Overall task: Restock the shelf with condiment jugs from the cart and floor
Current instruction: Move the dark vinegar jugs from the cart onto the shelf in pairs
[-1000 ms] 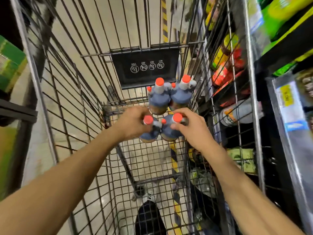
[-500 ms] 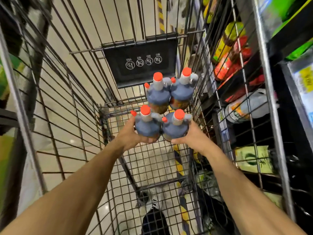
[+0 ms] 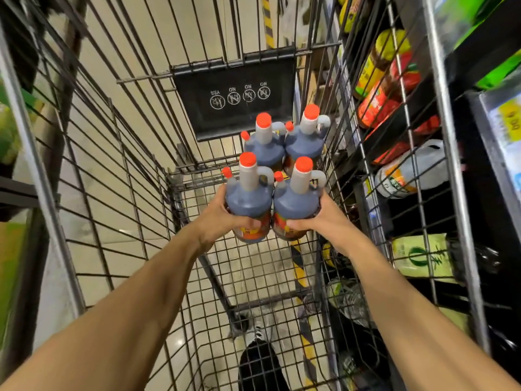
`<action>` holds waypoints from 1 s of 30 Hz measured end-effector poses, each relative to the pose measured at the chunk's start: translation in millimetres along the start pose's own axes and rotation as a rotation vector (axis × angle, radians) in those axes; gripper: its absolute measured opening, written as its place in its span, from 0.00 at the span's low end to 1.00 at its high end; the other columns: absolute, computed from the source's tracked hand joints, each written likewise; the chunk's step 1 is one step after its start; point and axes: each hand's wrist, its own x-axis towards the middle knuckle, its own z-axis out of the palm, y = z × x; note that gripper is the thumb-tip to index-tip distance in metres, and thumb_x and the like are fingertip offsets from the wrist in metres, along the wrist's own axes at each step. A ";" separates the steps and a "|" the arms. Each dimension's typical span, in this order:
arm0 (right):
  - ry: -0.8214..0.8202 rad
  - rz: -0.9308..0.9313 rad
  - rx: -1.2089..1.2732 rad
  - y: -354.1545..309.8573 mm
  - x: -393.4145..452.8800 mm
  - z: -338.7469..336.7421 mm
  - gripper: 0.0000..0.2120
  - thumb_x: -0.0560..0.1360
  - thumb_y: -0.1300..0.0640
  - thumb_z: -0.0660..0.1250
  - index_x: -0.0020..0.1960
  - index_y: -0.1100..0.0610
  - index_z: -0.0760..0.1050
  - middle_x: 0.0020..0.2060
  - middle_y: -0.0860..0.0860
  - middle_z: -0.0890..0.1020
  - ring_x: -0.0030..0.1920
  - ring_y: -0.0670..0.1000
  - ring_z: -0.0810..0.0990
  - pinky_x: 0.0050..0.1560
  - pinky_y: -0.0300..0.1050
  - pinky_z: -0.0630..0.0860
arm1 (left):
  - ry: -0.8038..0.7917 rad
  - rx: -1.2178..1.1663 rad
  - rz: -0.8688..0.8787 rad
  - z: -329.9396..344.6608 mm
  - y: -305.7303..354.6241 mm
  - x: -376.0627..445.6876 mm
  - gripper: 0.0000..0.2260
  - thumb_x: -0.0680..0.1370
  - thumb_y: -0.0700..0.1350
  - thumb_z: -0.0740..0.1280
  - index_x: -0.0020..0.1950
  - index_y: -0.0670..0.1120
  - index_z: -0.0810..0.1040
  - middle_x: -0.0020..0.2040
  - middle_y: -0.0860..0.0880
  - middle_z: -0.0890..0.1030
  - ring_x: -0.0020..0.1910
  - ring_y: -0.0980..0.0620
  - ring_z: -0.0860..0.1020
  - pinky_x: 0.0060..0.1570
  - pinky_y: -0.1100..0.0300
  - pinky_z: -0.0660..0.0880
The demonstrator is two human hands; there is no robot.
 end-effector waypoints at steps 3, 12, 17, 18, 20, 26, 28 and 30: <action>0.012 -0.003 0.047 -14.1 -14.0 -2.0 0.44 0.65 0.69 0.80 0.74 0.51 0.64 0.65 0.45 0.79 0.65 0.45 0.78 0.69 0.48 0.73 | -0.029 -0.037 -0.010 4.2 14.4 -10.3 0.46 0.58 0.41 0.83 0.71 0.55 0.67 0.65 0.48 0.79 0.63 0.47 0.80 0.64 0.43 0.76; 0.099 -0.178 0.134 -125.3 -93.4 1.6 0.40 0.62 0.67 0.81 0.67 0.48 0.68 0.58 0.45 0.82 0.57 0.44 0.83 0.48 0.37 0.80 | -0.056 -0.128 0.143 12.9 115.8 -87.8 0.44 0.61 0.38 0.81 0.73 0.53 0.66 0.66 0.47 0.79 0.63 0.47 0.80 0.64 0.45 0.76; 0.177 -0.329 0.158 -201.7 -162.7 13.4 0.36 0.67 0.67 0.79 0.67 0.45 0.68 0.60 0.46 0.82 0.57 0.45 0.83 0.52 0.44 0.82 | -0.052 -0.077 0.299 14.2 192.1 -159.8 0.38 0.60 0.44 0.83 0.66 0.56 0.71 0.64 0.49 0.80 0.60 0.50 0.81 0.61 0.47 0.78; 0.198 -0.360 0.179 -215.6 -178.9 17.0 0.36 0.67 0.66 0.79 0.67 0.46 0.68 0.61 0.47 0.82 0.58 0.48 0.83 0.55 0.48 0.82 | -0.041 -0.073 0.327 15.2 205.7 -176.0 0.39 0.58 0.46 0.84 0.65 0.56 0.71 0.62 0.49 0.81 0.59 0.50 0.82 0.59 0.48 0.79; 0.239 -0.414 0.220 -241.0 -210.9 24.0 0.34 0.66 0.64 0.79 0.66 0.47 0.69 0.59 0.48 0.83 0.57 0.51 0.84 0.53 0.51 0.83 | -0.041 -0.047 0.394 17.3 231.5 -208.5 0.42 0.57 0.50 0.84 0.68 0.53 0.71 0.61 0.50 0.82 0.57 0.51 0.83 0.57 0.48 0.80; 0.368 -0.534 0.337 -301.3 -319.6 55.1 0.37 0.62 0.56 0.83 0.65 0.53 0.69 0.57 0.53 0.83 0.52 0.52 0.86 0.45 0.48 0.83 | -0.124 -0.038 0.588 31.2 290.1 -323.0 0.34 0.64 0.45 0.79 0.69 0.49 0.72 0.57 0.50 0.84 0.50 0.52 0.85 0.42 0.61 0.82; 0.416 -0.580 0.342 -312.2 -357.6 68.1 0.34 0.63 0.57 0.82 0.64 0.53 0.69 0.57 0.52 0.83 0.50 0.50 0.86 0.43 0.46 0.82 | -0.153 -0.049 0.630 35.1 298.7 -355.7 0.34 0.64 0.46 0.81 0.68 0.49 0.73 0.57 0.48 0.85 0.51 0.49 0.85 0.44 0.57 0.82; 0.472 -0.611 0.358 -316.2 -393.3 80.1 0.33 0.64 0.56 0.80 0.64 0.53 0.69 0.58 0.54 0.83 0.52 0.53 0.86 0.46 0.50 0.82 | -0.191 -0.053 0.657 39.3 302.4 -383.9 0.35 0.63 0.50 0.83 0.67 0.50 0.74 0.57 0.48 0.85 0.52 0.47 0.85 0.47 0.50 0.82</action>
